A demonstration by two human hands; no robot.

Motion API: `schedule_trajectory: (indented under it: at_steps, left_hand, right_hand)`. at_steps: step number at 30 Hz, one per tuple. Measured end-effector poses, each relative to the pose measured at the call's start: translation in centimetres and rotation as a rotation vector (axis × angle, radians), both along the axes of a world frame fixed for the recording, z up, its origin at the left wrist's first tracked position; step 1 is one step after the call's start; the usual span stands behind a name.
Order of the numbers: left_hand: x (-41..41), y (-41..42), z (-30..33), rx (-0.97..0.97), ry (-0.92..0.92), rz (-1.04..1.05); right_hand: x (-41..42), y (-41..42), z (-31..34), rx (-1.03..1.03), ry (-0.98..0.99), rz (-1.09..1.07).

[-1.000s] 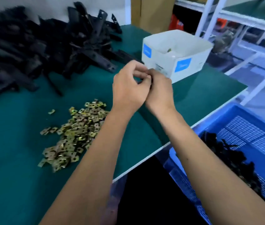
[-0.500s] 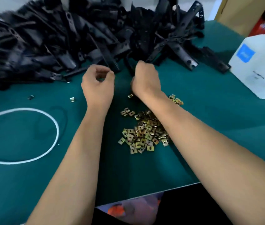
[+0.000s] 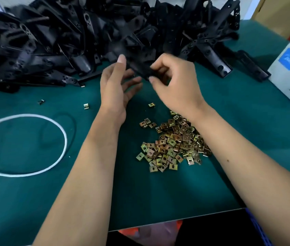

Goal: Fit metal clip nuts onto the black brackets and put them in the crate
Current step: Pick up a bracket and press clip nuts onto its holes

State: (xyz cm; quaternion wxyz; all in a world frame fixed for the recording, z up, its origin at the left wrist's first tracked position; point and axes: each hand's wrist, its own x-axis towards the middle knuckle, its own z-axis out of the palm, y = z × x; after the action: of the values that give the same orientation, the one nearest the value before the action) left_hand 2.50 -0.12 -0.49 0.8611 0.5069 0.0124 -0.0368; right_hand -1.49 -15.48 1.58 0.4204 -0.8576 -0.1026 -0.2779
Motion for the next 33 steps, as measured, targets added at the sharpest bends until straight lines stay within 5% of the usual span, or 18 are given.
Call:
schedule_trajectory:
  at_steps: [5, 11, 18, 25, 33]
  left_hand:
    - [-0.1, 0.4, 0.3, 0.006, -0.02, 0.221]
    - [0.5, 2.3, 0.1, -0.077, 0.028, 0.169]
    - [0.1, 1.6, 0.6, -0.328, 0.113, 0.087]
    - [0.6, 2.4, -0.1, -0.256, 0.129, 0.017]
    - [0.7, 3.4, 0.4, -0.125, 0.093, 0.411]
  right_hand:
    - [-0.6, -0.5, -0.8, -0.156, 0.178, 0.258]
    - [0.2, -2.3, -2.0, -0.492, 0.309, 0.185]
    - [-0.1, -1.4, -2.5, -0.516, 0.317, 0.098]
    - [-0.3, -2.5, -2.5, -0.429, 0.308, 0.055]
    - [-0.6, -2.4, -2.3, -0.442, 0.354, 0.078]
